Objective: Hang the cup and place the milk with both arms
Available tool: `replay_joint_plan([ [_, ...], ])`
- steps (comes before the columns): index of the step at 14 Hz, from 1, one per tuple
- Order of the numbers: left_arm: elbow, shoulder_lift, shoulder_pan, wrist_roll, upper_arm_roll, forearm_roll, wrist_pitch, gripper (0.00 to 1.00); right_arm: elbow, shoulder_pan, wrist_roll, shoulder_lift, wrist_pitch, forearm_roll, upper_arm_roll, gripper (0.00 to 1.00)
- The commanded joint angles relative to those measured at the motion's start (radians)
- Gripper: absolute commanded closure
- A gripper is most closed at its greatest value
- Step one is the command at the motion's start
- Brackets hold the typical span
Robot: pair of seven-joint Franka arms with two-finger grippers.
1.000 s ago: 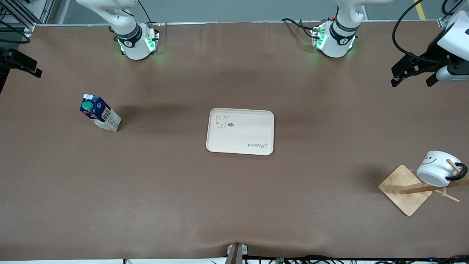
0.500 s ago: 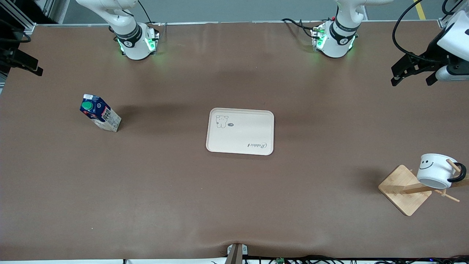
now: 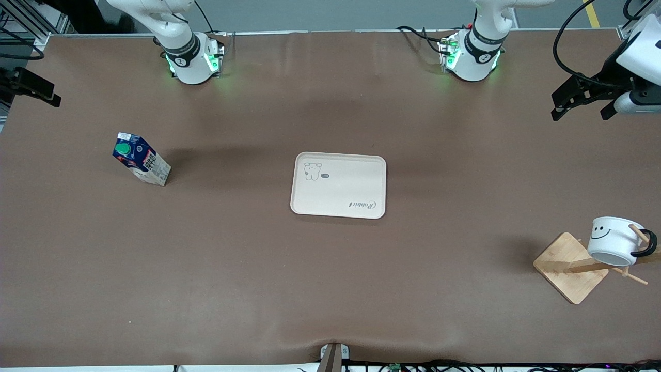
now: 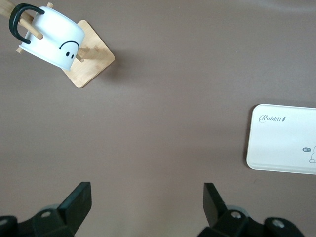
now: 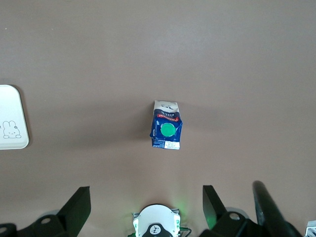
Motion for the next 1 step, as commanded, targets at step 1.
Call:
replay_joint_plan([
  [1, 0.023, 0.003, 0.000, 0.000, 0.000, -0.004, -0.022, 0.00, -0.026, 0.003, -0.010, -0.031, 0.005, -0.008, 0.003, 0.00],
])
